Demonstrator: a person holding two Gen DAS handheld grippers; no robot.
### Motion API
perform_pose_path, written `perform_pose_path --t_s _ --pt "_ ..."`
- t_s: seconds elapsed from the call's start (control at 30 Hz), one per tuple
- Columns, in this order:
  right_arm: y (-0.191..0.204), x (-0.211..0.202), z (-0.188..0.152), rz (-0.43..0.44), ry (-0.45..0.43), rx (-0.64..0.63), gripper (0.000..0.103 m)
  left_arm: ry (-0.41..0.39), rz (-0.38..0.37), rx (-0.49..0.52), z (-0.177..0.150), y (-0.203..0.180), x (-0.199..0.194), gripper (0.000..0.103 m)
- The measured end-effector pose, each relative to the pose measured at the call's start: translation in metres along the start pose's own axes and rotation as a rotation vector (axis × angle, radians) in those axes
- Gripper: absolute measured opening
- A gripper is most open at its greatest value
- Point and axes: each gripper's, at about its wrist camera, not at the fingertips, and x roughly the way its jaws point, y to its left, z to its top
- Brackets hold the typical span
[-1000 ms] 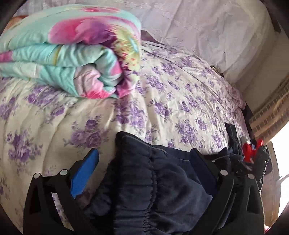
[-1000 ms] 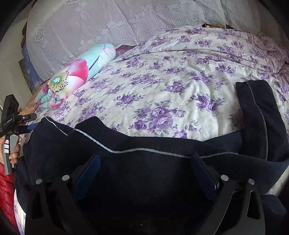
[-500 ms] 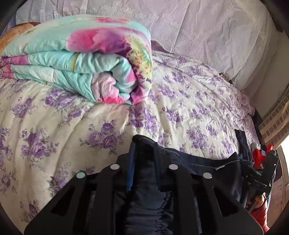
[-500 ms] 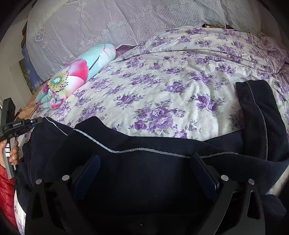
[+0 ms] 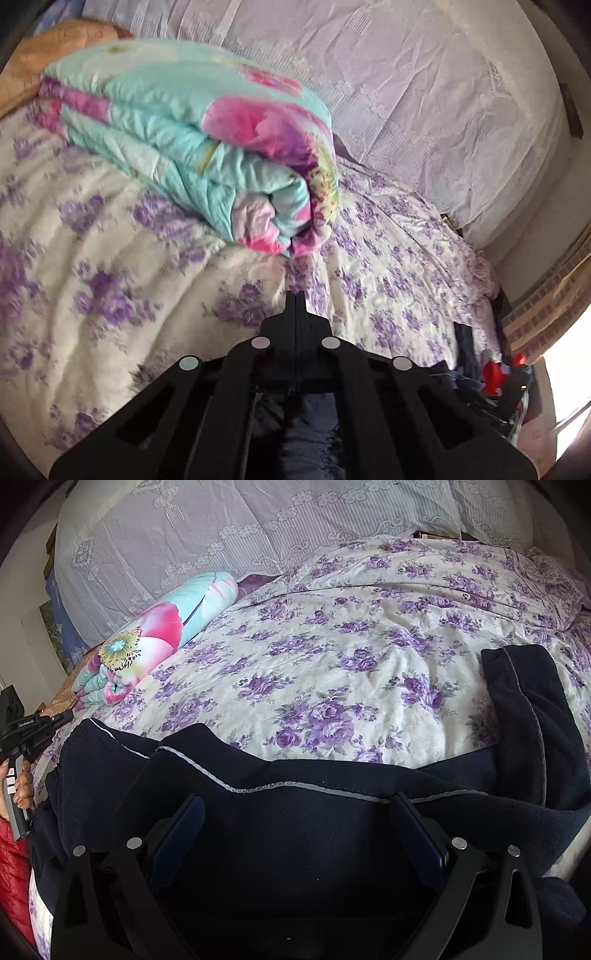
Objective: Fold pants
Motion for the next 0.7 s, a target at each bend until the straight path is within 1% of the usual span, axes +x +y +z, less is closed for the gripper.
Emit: perform_pose_path --t_s 0.03,0.07,0.1,0.17,0.2,0.23,0.27,0.3,0.33,0.37,0.43,0.5,0.53,0.57,0.6,0.63,0.67,0.7 --pt "0.000 0.000 0.000 -0.001 0.000 -0.001 0.100 0.027 -0.025 -0.037 -0.001 0.006 0.005 0.000" --pt "0.000 0.000 0.000 0.001 0.000 0.001 0.100 0.044 -0.018 -0.043 -0.002 0.007 0.009 0.000" --pt "0.000 0.000 0.000 0.001 0.000 0.001 0.100 0.052 0.006 -0.028 -0.003 0.005 0.012 0.003" --pt "0.000 0.000 0.000 0.000 0.000 0.000 0.100 0.071 0.060 0.027 -0.003 -0.004 0.020 0.034" --pt "0.000 0.000 0.000 0.000 0.001 0.000 0.100 0.069 0.086 0.047 -0.003 -0.006 0.022 0.040" --pt "0.000 0.000 0.000 0.001 0.001 0.001 0.100 0.074 0.086 0.055 -0.001 -0.006 0.024 0.048" --pt "0.000 0.000 0.000 0.001 0.000 0.001 0.100 0.091 0.043 0.048 0.001 -0.004 0.025 0.055" --pt "0.000 0.000 0.000 0.001 0.000 0.001 0.100 0.116 -0.017 0.032 0.002 -0.003 0.027 0.056" --pt "0.000 0.000 0.000 0.001 0.000 0.001 0.100 0.138 -0.057 0.020 0.002 -0.003 0.029 0.056" --pt "0.000 0.000 0.000 0.000 0.000 0.001 0.100 0.141 -0.061 0.027 0.002 -0.006 0.029 0.056" --pt "0.000 0.000 0.000 0.000 0.000 0.000 0.100 0.143 -0.042 0.073 0.000 -0.014 0.031 0.057" --pt "0.000 0.001 0.000 0.000 0.000 0.000 0.100 0.194 -0.061 0.121 -0.007 -0.022 0.040 0.056" --pt "-0.001 0.000 0.000 0.000 0.000 0.000 0.100 0.228 -0.059 0.161 -0.013 -0.028 0.047 0.054" --pt "-0.001 0.001 0.000 0.001 0.000 0.001 0.100 0.231 -0.013 0.211 -0.018 -0.035 0.051 0.040" --pt "-0.001 0.001 0.000 0.001 -0.001 0.001 0.100 0.233 0.020 0.244 -0.022 -0.038 0.055 0.032" --pt "-0.001 0.000 0.000 0.001 -0.001 0.002 0.100 0.222 0.019 0.253 -0.023 -0.041 0.054 0.025" --pt "-0.001 0.001 0.000 0.002 -0.001 0.003 0.100 0.189 0.006 0.247 -0.022 -0.043 0.048 0.017" --pt "-0.001 0.001 0.000 0.002 -0.002 0.003 0.100 0.159 -0.017 0.229 -0.019 -0.045 0.041 0.016"
